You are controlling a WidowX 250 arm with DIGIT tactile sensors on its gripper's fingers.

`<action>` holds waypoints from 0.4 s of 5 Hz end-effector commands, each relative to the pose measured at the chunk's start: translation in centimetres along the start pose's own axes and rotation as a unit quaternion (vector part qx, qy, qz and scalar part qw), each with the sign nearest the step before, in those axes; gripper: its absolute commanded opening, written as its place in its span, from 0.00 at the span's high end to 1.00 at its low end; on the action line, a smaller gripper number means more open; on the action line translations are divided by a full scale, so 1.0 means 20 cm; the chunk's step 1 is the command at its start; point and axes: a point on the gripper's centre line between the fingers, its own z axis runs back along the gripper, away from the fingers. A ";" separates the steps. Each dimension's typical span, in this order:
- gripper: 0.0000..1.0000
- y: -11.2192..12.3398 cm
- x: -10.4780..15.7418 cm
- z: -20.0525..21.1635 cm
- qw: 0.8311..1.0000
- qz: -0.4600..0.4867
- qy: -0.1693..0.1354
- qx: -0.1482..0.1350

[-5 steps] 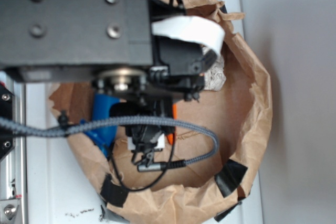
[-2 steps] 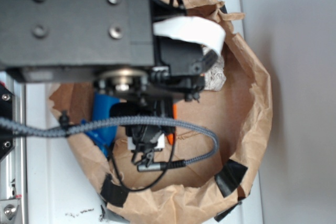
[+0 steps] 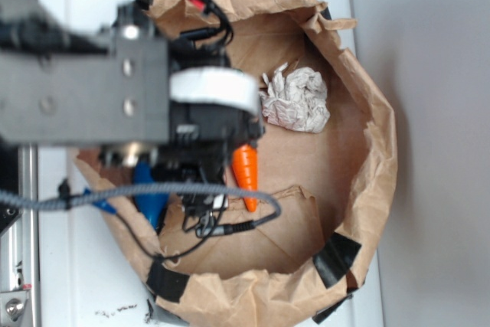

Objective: Grab the white paper.

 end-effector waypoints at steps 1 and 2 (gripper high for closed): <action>0.00 -0.01 0.18 -0.18 1.000 0.005 -0.011 0.017; 0.00 0.05 0.31 -0.22 1.000 0.007 -0.002 -0.004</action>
